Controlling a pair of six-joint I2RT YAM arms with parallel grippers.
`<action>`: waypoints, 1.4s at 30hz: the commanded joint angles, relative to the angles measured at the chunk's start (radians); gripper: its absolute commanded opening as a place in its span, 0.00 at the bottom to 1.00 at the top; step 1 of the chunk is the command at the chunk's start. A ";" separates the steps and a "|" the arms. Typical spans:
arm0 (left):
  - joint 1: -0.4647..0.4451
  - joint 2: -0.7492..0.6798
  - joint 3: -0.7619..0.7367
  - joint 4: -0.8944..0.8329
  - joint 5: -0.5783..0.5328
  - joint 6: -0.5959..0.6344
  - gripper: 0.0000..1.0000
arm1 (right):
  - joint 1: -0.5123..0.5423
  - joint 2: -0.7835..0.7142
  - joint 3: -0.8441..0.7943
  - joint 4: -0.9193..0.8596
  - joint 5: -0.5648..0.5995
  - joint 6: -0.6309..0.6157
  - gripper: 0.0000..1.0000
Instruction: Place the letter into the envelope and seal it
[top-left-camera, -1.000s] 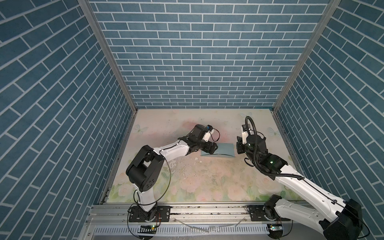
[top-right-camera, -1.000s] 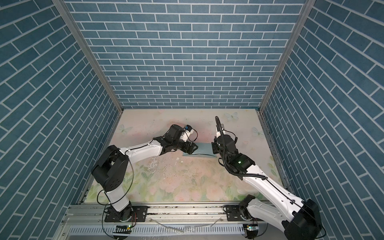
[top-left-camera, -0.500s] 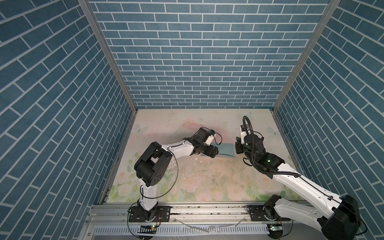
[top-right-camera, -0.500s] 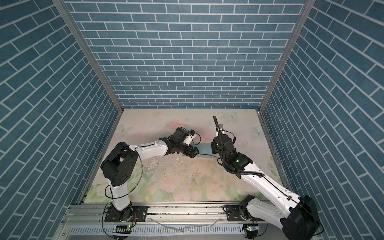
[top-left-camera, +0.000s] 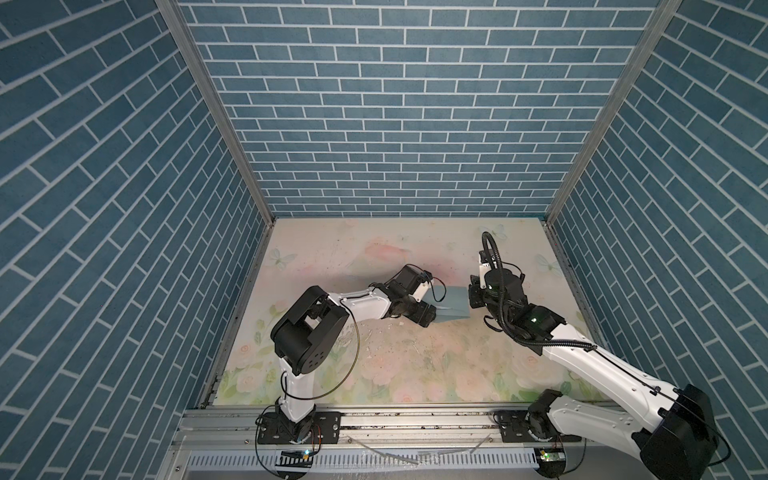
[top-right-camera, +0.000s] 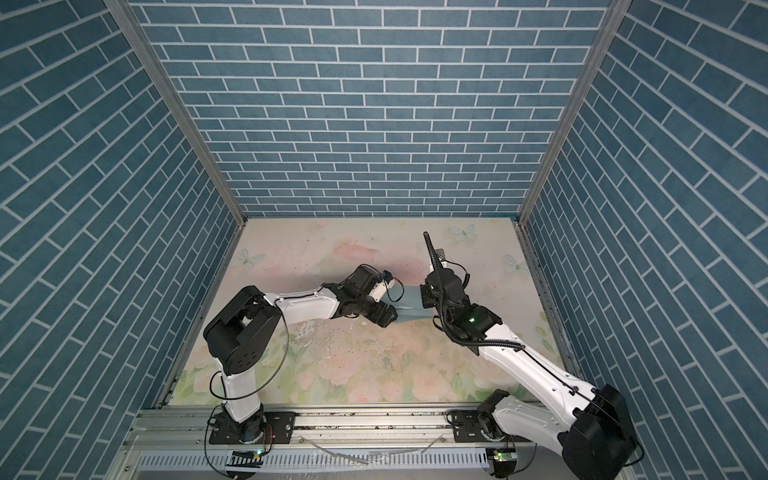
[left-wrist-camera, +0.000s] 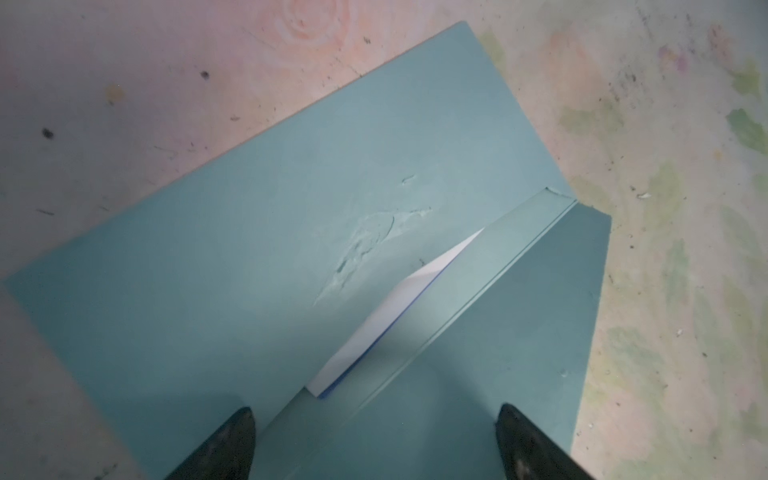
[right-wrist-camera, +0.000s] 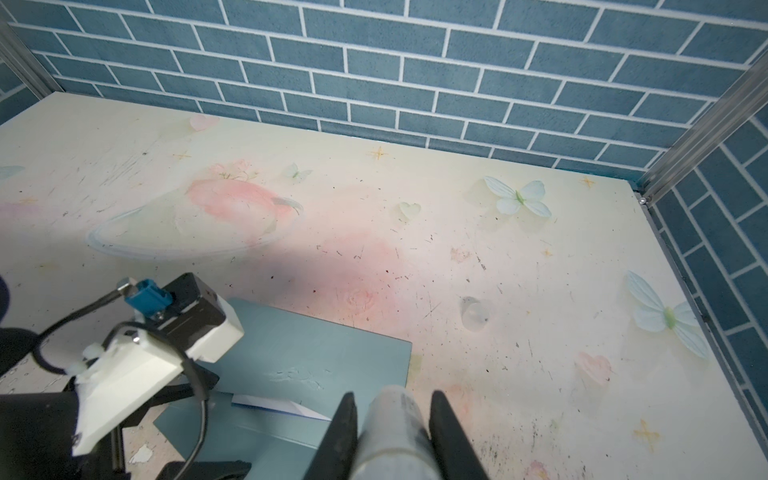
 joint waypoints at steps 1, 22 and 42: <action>-0.019 -0.004 -0.018 -0.011 -0.040 0.008 0.91 | -0.003 0.011 -0.003 0.014 -0.008 0.052 0.00; -0.137 -0.033 -0.128 0.090 -0.135 -0.086 0.84 | -0.005 0.019 -0.027 0.020 -0.014 0.084 0.00; -0.157 -0.131 -0.181 0.211 -0.107 -0.145 0.50 | -0.031 0.016 -0.052 0.068 -0.131 0.146 0.00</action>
